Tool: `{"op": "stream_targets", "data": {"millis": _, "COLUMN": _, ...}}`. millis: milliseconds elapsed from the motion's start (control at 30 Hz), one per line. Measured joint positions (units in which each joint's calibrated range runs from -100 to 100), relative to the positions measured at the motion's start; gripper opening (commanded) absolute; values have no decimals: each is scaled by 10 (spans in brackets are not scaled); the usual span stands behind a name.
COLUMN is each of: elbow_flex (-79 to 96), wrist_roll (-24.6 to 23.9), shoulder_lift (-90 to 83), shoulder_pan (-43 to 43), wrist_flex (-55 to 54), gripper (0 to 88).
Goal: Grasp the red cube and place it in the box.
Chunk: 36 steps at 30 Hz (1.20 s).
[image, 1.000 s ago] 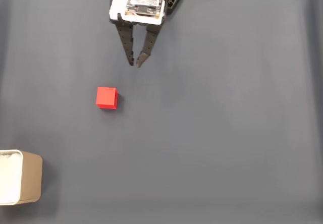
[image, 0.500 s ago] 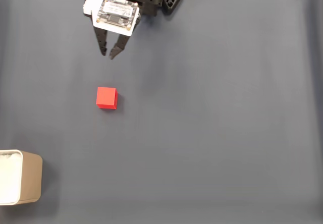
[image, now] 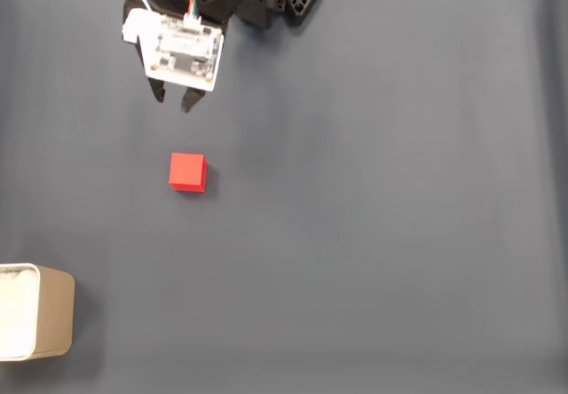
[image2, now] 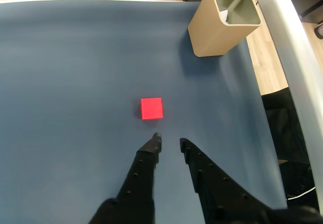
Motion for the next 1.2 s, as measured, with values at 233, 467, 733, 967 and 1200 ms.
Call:
{"op": "stream_targets", "data": {"millis": 233, "elbow_flex": -11, "wrist_roll": 1, "shoulder_lift": 41, "shoulder_pan": 1, "wrist_flex": -30, "gripper": 224}}
{"op": "stream_targets", "data": {"millis": 467, "elbow_flex": -17, "wrist_roll": 2, "shoulder_lift": 91, "shoulder_pan": 1, "wrist_flex": -72, "gripper": 273}}
{"op": "stream_targets", "data": {"millis": 733, "elbow_flex": -35, "wrist_roll": 1, "shoulder_lift": 158, "shoulder_pan": 1, "wrist_flex": -99, "gripper": 309}}
{"op": "stream_targets", "data": {"millis": 967, "elbow_flex": -35, "wrist_roll": 0, "shoulder_lift": 206, "shoulder_pan": 1, "wrist_flex": -136, "gripper": 338}}
{"op": "stream_targets", "data": {"millis": 1200, "elbow_flex": -28, "wrist_roll": 0, "shoulder_lift": 241, "shoulder_pan": 0, "wrist_flex": -174, "gripper": 344}}
